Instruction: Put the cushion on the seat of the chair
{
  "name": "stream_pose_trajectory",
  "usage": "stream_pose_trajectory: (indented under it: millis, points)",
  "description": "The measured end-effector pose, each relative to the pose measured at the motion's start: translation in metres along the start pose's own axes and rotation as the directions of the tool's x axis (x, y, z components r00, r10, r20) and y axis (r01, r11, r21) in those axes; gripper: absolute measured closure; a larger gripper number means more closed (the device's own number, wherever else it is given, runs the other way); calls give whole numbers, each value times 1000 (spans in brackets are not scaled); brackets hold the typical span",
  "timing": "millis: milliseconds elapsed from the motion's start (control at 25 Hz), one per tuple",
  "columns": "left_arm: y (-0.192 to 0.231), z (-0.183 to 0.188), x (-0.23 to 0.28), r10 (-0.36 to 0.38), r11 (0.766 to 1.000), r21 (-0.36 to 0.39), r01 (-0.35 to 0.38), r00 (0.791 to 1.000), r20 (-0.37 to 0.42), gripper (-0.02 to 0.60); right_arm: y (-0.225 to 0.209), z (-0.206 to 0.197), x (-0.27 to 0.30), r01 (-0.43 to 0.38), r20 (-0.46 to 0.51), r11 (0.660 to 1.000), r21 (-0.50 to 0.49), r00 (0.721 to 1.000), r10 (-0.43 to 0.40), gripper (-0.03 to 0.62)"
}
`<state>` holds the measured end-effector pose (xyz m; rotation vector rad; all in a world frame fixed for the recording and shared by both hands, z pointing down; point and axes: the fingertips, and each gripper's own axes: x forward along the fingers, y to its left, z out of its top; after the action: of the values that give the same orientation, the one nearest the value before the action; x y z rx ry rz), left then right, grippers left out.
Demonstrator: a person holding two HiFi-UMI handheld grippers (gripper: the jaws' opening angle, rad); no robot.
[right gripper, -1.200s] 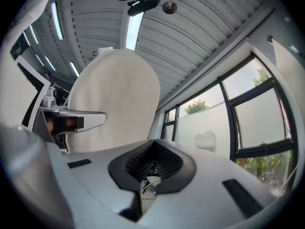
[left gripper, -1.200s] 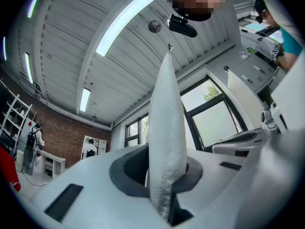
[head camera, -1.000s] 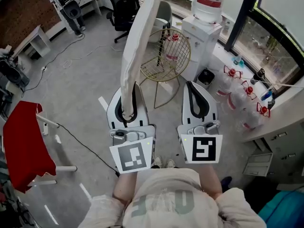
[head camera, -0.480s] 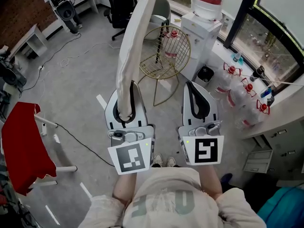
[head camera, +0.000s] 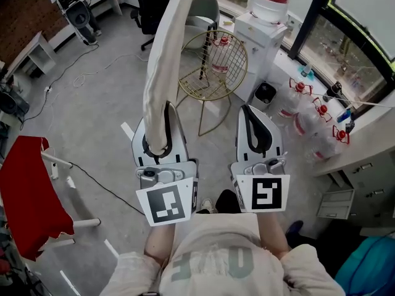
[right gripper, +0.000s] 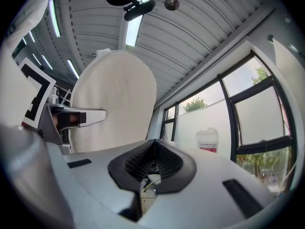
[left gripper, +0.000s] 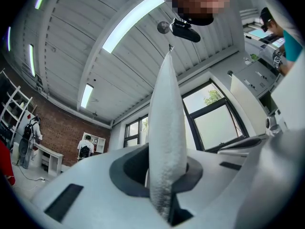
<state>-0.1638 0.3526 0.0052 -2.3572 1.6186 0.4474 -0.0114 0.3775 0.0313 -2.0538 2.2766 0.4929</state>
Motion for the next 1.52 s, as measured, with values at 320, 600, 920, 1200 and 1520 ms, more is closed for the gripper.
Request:
stream_pose_trajectory:
  millis: [320, 600, 920, 1200, 1520]
  points:
    - [12, -14, 21, -1, 1000, 6, 1, 1000, 7, 531, -13, -21, 17, 49, -40, 999, 12, 998, -48, 577]
    - [8, -42, 58, -5, 1000, 20, 5, 1000, 3, 531, -40, -50, 54, 95, -47, 995, -3, 994, -95, 577]
    - [2, -81, 127, -15, 1000, 27, 15, 1000, 0, 531, -77, -86, 118, 101, -39, 995, -10, 994, -102, 577]
    - [0, -102, 220, 8, 999, 52, -9, 1000, 6, 531, -117, -106, 210, 57, -50, 998, 4, 997, -56, 577]
    - [0, -126, 337, 35, 997, 67, -36, 999, 26, 531, -159, -127, 323, -11, -46, 999, 37, 999, 12, 577]
